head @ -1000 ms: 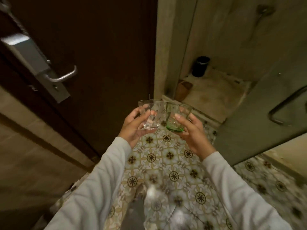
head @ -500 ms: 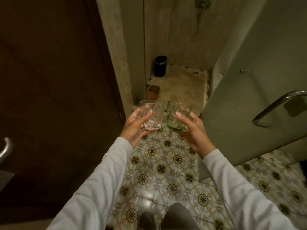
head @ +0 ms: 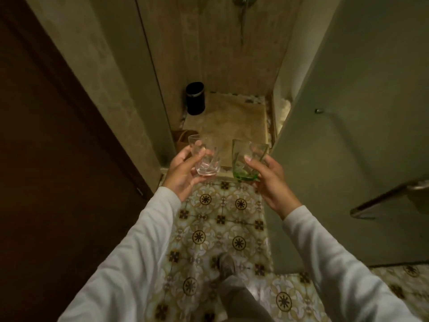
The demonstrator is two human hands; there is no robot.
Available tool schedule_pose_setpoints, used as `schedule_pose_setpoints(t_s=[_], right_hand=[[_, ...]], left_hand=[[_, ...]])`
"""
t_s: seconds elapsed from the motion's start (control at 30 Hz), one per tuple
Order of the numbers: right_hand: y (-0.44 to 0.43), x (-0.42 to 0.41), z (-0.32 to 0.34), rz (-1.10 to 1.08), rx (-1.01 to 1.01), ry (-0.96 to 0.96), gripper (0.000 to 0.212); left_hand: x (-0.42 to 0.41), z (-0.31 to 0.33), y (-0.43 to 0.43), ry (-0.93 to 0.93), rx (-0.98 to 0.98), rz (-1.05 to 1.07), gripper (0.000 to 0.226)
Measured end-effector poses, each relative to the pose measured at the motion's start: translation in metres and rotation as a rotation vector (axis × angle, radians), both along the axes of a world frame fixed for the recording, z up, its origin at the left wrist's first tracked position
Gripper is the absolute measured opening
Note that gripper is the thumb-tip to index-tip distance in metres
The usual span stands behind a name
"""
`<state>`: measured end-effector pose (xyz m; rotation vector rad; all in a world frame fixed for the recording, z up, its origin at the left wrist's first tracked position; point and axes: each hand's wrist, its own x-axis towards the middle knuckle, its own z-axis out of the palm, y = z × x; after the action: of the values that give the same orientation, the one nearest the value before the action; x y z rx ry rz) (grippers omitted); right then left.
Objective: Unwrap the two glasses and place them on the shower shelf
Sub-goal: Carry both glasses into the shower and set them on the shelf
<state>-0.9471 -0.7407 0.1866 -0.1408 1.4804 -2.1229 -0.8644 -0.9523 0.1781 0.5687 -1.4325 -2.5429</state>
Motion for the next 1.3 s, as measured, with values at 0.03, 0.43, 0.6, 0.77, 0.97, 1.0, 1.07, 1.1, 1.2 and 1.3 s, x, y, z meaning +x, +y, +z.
schedule_pose_setpoints(t_s=[0.03,0.43,0.6,0.77,0.97,1.0,1.07,1.1,1.2,1.3], right_hand=[[-0.002,-0.020,0.001,-0.013,0.004,0.004,0.041],[-0.051,-0.216,0.007,-0.038,0.037,0.013,0.032],[-0.082,-0.279,-0.005,-0.064,0.069,0.020,0.039],[-0.128,-0.351,-0.010,-0.076,0.079,0.026,0.048],[-0.204,-0.439,0.001,-0.116,0.060,0.004,0.058],[-0.215,-0.452,0.003,-0.123,0.063,0.005,0.057],[-0.236,-0.478,0.006,-0.135,0.066,0.007,0.051],[-0.244,-0.488,0.008,-0.133,0.066,0.007,0.046],[-0.267,-0.519,0.013,-0.120,0.088,0.018,0.044],[-0.285,-0.547,0.016,-0.130,0.100,0.027,0.055]], left_hand=[[-0.020,0.001,-0.002,-0.001,0.005,0.001,0.059],[-0.216,0.010,-0.047,0.017,-0.005,-0.030,0.037],[-0.284,0.000,-0.081,-0.006,-0.001,-0.049,0.054],[-0.364,-0.006,-0.129,-0.038,-0.045,-0.043,0.041],[-0.458,-0.007,-0.203,-0.042,0.038,-0.027,0.061],[-0.471,-0.006,-0.214,-0.037,0.052,-0.039,0.065],[-0.497,-0.002,-0.234,-0.024,0.070,-0.073,0.069],[-0.507,0.000,-0.241,-0.022,0.069,-0.090,0.068],[-0.536,0.005,-0.264,-0.024,0.084,-0.109,0.067],[-0.563,0.008,-0.280,-0.027,0.078,-0.101,0.067]])
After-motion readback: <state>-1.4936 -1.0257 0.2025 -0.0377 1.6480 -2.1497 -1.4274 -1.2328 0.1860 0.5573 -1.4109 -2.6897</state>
